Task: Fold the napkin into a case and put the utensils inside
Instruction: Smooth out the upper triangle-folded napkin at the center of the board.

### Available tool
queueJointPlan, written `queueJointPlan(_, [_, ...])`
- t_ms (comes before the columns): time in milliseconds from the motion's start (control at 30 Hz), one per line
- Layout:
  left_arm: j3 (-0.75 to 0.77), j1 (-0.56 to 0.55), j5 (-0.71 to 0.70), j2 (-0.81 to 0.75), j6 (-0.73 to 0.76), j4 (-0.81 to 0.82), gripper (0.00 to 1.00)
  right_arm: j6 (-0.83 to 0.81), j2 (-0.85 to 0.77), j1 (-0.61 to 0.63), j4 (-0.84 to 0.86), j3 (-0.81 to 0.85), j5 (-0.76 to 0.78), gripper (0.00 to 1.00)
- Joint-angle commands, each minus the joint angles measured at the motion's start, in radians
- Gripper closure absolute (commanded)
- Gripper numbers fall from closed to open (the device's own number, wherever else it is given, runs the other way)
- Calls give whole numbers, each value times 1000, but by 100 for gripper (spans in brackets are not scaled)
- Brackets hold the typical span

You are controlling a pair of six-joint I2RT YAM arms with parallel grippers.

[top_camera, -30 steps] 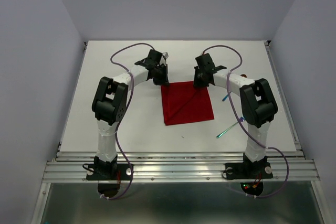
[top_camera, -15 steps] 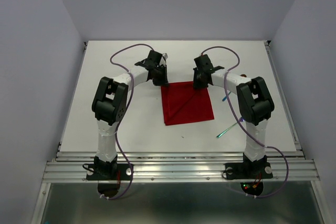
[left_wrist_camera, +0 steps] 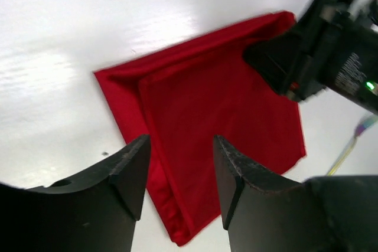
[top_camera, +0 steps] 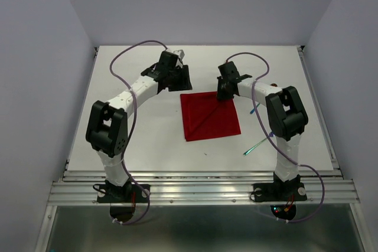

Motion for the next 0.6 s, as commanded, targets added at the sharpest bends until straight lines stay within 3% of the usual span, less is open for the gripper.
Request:
queueJointPlan(0, [-111, -70, 32, -107, -56, 37, 48, 1, -4, 3, 19, 31, -25, 77])
queueJointPlan(133, [-313, -113, 163, -165, -127, 190, 68, 5, -8, 3, 21, 31, -28, 77])
queueJointPlan(333, [-428, -145, 140, -172, -158, 241, 71, 6, -39, 3, 19, 21, -38, 77])
queueJointPlan(567, [-445, -145, 88, -112, -130, 237, 72, 9, -111, 3, 19, -9, -27, 76])
